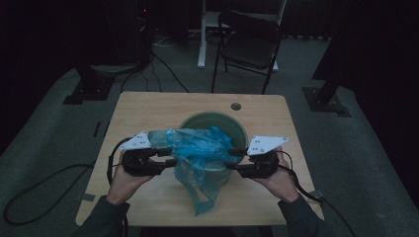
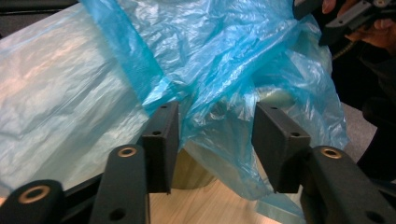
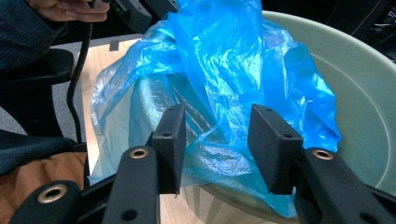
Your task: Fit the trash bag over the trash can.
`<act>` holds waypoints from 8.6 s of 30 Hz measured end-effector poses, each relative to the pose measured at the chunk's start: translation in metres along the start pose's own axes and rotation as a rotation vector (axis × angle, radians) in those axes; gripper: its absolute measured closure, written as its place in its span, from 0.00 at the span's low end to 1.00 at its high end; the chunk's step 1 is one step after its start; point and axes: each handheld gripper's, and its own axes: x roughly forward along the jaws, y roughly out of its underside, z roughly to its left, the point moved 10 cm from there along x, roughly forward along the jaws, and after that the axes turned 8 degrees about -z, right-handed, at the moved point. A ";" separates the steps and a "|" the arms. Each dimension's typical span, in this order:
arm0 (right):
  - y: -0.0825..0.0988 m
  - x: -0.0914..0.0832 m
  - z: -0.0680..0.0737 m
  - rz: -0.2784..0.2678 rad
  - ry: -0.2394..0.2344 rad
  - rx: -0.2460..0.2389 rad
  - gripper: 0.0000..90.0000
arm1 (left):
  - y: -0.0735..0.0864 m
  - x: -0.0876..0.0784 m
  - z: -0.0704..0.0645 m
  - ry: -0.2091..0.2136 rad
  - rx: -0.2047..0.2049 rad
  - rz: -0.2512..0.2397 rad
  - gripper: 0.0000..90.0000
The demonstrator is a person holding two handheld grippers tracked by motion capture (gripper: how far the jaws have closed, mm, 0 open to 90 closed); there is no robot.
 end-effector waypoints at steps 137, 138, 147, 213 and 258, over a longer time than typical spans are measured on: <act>0.039 -0.002 -0.126 -0.028 0.229 0.307 0.92 | -0.015 0.048 0.092 -0.154 -0.153 -0.136 0.85; 0.039 -0.002 -0.126 -0.028 0.226 0.308 0.92 | -0.015 0.048 0.091 -0.148 -0.155 -0.137 0.85; 0.041 -0.008 -0.113 -0.012 0.190 0.288 0.94 | -0.009 0.040 0.078 -0.083 -0.134 -0.120 0.87; 0.038 0.012 -0.133 0.020 0.246 0.326 1.00 | -0.009 0.040 0.085 -0.089 -0.137 -0.114 0.76; 0.022 -0.018 -0.112 -0.024 0.215 0.204 0.77 | -0.014 0.012 0.082 -0.072 -0.124 -0.174 0.60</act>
